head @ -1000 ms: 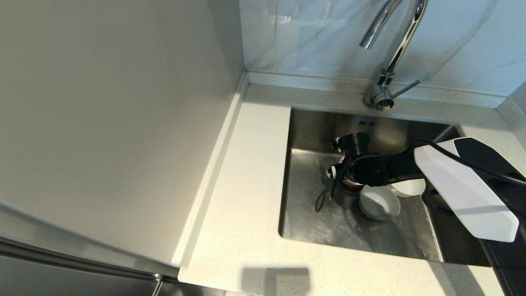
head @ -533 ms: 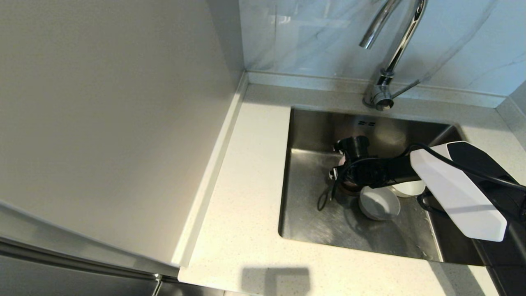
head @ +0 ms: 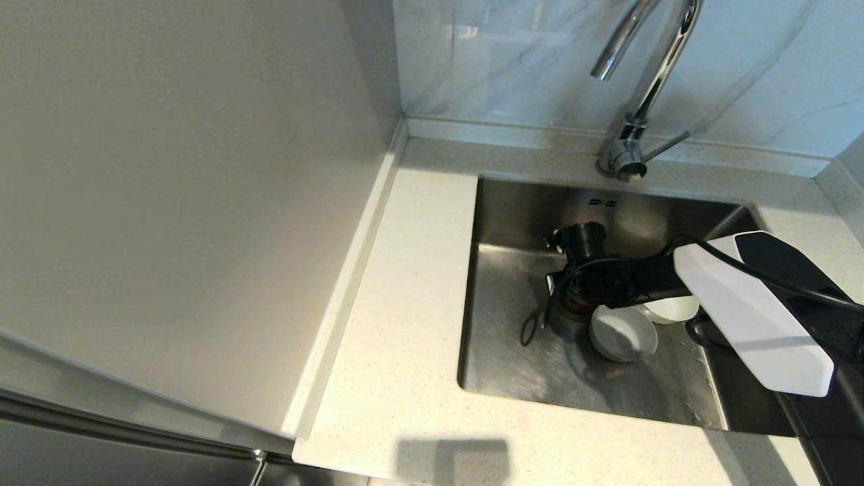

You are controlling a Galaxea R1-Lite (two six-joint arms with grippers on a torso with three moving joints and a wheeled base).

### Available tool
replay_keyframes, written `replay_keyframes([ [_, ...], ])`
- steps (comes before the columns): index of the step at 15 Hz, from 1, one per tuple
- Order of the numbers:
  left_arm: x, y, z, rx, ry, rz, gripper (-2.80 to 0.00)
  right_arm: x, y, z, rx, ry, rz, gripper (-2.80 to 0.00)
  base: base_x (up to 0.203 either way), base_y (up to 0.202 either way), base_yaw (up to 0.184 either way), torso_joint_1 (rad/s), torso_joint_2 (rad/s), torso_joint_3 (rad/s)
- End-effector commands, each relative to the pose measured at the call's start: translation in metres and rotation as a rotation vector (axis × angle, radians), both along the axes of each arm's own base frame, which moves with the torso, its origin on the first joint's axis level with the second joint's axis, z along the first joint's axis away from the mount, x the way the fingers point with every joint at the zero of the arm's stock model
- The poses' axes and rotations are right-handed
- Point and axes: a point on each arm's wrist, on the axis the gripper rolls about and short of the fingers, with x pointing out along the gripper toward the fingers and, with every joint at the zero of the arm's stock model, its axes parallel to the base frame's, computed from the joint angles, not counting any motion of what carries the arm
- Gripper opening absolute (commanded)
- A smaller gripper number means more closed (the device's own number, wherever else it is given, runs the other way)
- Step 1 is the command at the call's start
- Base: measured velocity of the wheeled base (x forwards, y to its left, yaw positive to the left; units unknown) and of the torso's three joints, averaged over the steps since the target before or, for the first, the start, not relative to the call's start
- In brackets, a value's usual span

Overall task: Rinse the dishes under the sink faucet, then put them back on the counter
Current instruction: Put a bowl back to the table from the sink

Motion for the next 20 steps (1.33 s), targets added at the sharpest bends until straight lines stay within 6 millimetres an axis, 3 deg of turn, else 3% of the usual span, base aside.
replay_keyframes([
  [1, 0.000, 0.000, 0.000, 0.000, -0.003, 0.001, -2.80, -0.002, 0.000, 0.007, 0.001, -0.012, -0.001, -2.80, 0.000, 0.000, 0.000, 0.000, 0.00, 0.000],
  [8, 0.000, 0.000, 0.000, 0.000, -0.003, 0.000, -2.80, -0.012, -0.002, 0.043, 0.015, -0.070, -0.002, -2.80, 0.000, 0.000, 0.000, 0.000, 0.00, 0.000],
  [11, 0.000, 0.000, 0.000, -0.001, -0.003, 0.001, -2.80, -0.027, -0.008, 0.062, 0.017, -0.076, -0.006, -2.80, 0.000, 0.000, 0.000, 0.000, 0.00, 0.000],
  [13, 0.000, 0.000, 0.000, 0.000, -0.003, 0.001, -2.80, -0.049, -0.016, 0.084, 0.042, -0.085, -0.016, -2.80, 0.000, 0.000, 0.000, 0.000, 0.00, 0.000],
  [16, 0.000, 0.000, 0.000, -0.001, -0.003, 0.001, -2.80, -0.093, -0.029, 0.134, 0.197, -0.089, 0.008, -2.80, 0.000, 0.000, 0.000, 0.000, 0.00, 0.000],
  [20, 0.000, 0.000, 0.000, 0.000, -0.003, 0.001, -2.80, -0.157, -0.039, 0.180, 0.536, 0.161, 0.060, -2.80, 0.000, 0.000, 0.000, 0.000, 0.00, 0.000],
])
